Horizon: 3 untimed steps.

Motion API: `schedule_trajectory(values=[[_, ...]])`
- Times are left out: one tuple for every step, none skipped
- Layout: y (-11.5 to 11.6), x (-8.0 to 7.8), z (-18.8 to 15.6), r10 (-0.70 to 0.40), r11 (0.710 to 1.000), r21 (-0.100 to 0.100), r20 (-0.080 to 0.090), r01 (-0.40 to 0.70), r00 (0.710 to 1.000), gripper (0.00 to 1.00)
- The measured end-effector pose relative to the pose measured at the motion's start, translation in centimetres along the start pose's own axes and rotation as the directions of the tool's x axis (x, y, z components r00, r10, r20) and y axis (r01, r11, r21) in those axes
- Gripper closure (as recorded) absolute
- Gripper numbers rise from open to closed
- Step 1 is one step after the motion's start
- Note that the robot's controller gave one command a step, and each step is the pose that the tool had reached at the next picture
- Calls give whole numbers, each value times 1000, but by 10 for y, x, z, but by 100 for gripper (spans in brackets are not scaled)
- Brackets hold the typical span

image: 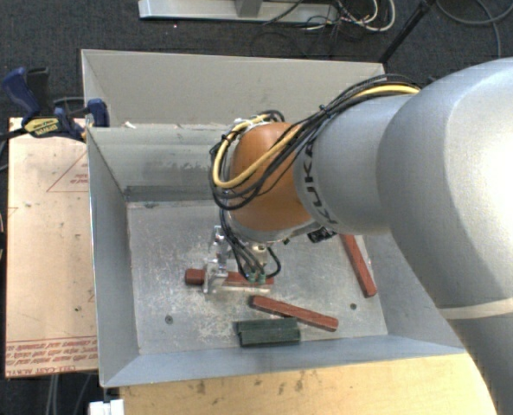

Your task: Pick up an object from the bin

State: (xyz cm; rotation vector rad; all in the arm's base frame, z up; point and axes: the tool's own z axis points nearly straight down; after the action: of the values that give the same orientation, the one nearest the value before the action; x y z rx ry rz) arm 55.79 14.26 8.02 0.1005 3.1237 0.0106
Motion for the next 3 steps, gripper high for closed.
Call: schedule_trajectory(values=[[-35, -3, -41, -97, 995, 4, -15, 97, 995, 100], [-35, -3, -41, -97, 995, 4, -15, 97, 995, 100], [-55, -9, -37, -183, 983, 0, -15, 183, 983, 100]])
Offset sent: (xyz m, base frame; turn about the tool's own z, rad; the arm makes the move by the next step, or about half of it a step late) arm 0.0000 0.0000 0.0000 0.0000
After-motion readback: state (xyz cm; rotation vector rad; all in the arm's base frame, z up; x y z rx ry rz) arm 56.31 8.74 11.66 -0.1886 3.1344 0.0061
